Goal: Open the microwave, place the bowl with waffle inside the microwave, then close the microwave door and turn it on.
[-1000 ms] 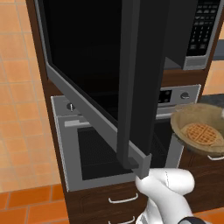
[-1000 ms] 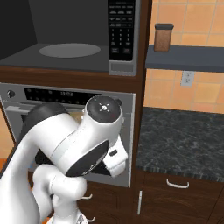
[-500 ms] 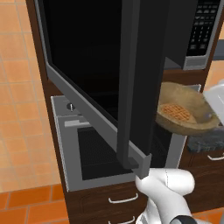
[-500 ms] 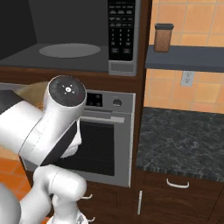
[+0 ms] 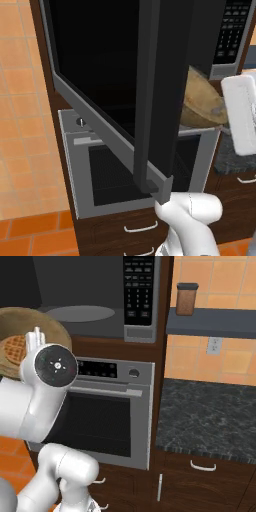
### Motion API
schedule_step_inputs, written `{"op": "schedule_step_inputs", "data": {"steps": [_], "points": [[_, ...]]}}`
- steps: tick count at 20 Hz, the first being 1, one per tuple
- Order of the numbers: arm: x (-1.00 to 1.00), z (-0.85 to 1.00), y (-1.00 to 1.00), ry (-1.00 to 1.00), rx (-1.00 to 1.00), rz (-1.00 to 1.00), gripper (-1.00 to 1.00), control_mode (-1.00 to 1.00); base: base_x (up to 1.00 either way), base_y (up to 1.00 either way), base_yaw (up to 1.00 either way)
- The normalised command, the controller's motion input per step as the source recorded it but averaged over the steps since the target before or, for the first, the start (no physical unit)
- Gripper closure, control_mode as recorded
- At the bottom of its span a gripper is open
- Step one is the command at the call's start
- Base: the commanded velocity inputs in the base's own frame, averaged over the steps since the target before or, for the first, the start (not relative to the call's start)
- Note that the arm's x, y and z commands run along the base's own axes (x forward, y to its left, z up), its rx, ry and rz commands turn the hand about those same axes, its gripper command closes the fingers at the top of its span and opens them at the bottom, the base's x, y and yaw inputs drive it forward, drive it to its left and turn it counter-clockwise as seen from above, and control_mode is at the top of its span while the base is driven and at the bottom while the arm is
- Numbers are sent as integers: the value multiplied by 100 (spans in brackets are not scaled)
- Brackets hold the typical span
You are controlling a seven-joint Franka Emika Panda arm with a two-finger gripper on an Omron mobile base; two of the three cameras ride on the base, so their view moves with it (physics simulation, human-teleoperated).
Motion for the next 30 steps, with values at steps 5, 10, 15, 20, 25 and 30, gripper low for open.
{"op": "schedule_step_inputs", "data": {"steps": [5,10,15,20,25,30], "points": [[92,0,59,-2,1,-22,100,-100,0,0,0],[100,22,2,0,1,-8,100,-100,0,0,0],[100,53,0,1,1,0,100,-100,0,0,0],[96,37,12,7,-2,-6,100,-100,0,0,0],[100,0,38,1,-13,-15,100,-100,0,0,0],[96,0,33,0,-7,-17,100,-100,0,0,0]]}}
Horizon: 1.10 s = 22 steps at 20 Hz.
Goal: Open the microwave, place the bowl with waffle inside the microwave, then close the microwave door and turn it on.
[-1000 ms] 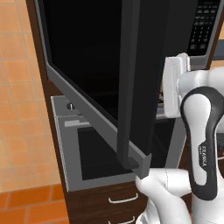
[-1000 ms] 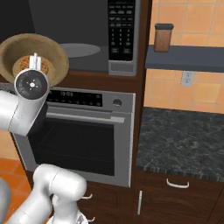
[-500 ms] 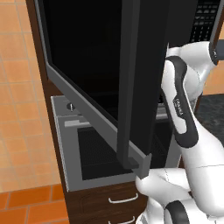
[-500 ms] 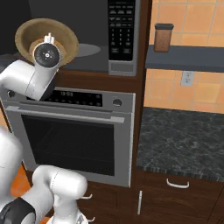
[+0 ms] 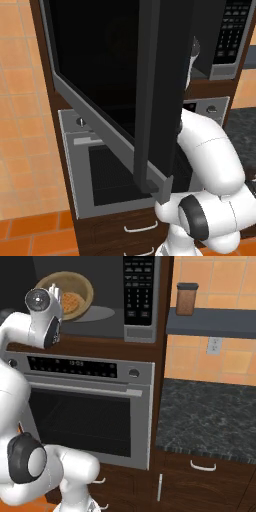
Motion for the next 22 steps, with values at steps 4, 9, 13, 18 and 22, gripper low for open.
{"op": "schedule_step_inputs", "data": {"steps": [4,9,13,18,22], "points": [[84,3,0,10,0,-3,100,-100,0,0,0],[65,-2,0,11,0,0,-100,-100,0,0,0],[34,-22,9,5,0,2,-100,-100,0,0,0],[6,-10,-14,-5,25,2,-100,-100,0,0,0],[-4,2,-29,-13,32,1,-100,-100,0,0,0]]}}
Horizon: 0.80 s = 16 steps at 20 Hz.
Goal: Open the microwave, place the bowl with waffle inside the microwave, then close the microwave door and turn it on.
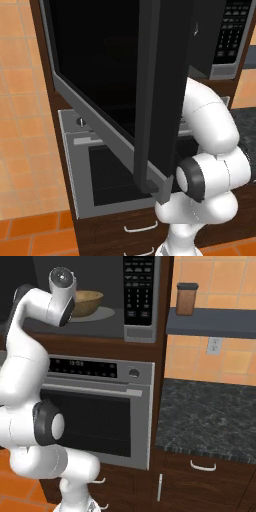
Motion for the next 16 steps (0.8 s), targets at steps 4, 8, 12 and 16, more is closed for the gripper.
{"op": "schedule_step_inputs", "data": {"steps": [4,8,12,16], "points": [[-80,26,-62,-3,-1,3,-100,-100,0,0,0],[-100,35,-53,-14,-8,18,-100,-100,0,0,0],[-100,7,-44,-13,-11,21,-100,-100,0,0,0],[-100,-13,-24,-17,-7,18,100,-100,0,0,0]]}}
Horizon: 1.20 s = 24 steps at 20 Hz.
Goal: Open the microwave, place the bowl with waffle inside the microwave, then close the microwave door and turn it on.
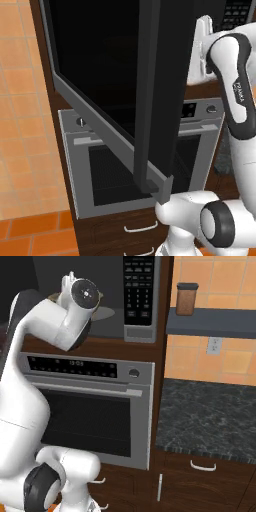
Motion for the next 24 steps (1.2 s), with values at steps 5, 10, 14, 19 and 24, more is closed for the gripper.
{"op": "schedule_step_inputs", "data": {"steps": [5,10,14,19,24], "points": [[-100,-14,-18,-19,-2,21,100,-100,0,0,0],[-100,-37,0,-48,0,6,100,-100,0,0,0],[-100,-22,10,-61,-7,0,100,-100,0,0,0],[-100,-11,35,-54,-28,-2,100,-100,0,0,0],[-100,-9,57,-18,-28,-16,100,-100,0,0,0]]}}
